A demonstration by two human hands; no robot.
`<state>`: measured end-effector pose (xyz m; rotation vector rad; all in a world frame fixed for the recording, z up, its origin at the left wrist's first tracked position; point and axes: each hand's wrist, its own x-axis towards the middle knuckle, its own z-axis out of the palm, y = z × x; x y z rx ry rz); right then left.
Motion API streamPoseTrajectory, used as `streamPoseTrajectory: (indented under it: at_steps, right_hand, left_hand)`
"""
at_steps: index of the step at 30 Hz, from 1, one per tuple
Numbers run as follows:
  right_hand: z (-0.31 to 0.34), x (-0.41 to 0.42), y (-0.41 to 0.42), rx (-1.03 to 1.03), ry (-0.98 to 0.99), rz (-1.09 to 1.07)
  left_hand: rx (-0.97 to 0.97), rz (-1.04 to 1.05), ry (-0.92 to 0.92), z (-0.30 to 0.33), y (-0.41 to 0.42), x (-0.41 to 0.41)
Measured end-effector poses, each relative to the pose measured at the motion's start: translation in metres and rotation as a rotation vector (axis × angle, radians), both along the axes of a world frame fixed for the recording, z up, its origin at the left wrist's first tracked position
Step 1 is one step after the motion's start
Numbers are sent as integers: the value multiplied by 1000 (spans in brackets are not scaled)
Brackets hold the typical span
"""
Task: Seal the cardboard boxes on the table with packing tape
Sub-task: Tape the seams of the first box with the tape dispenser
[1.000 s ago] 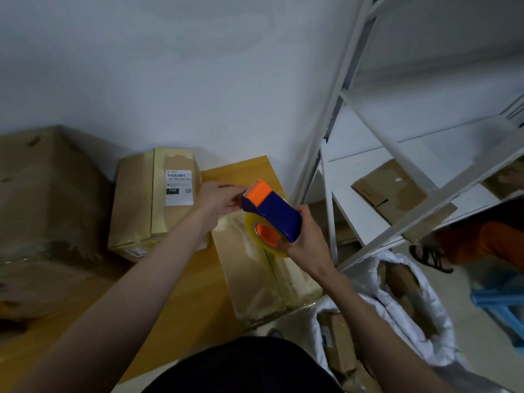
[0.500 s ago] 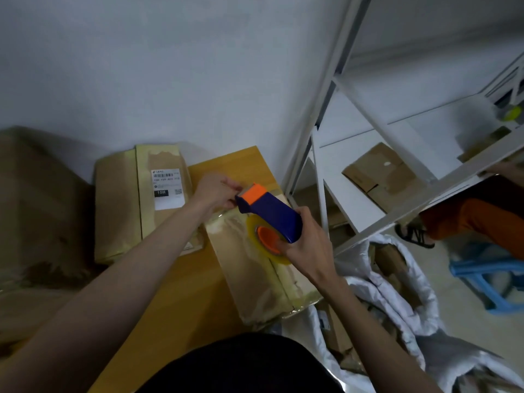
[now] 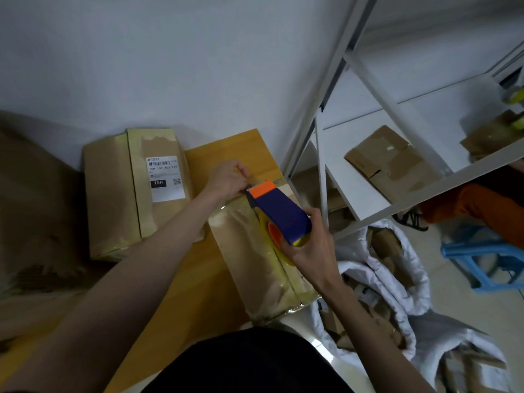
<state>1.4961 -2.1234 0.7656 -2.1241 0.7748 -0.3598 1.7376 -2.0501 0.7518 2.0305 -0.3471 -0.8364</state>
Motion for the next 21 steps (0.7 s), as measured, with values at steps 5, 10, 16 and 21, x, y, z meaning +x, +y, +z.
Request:
streamPoseTrajectory:
  at_steps: [5, 10, 16, 21]
  right_hand:
    - [0, -2, 2, 12, 11, 3]
    - [-3, 3, 5, 73, 92, 53]
    - [-8, 18, 13, 83, 137, 54]
    - [-17, 27, 15, 99, 150, 40]
  left_hand:
    - [-37, 30, -5, -12, 2, 22]
    - [-49, -7, -33, -32, 2, 25]
    - [-40, 25, 22, -56, 5, 33]
    - [-8, 26, 26, -70, 3, 40]
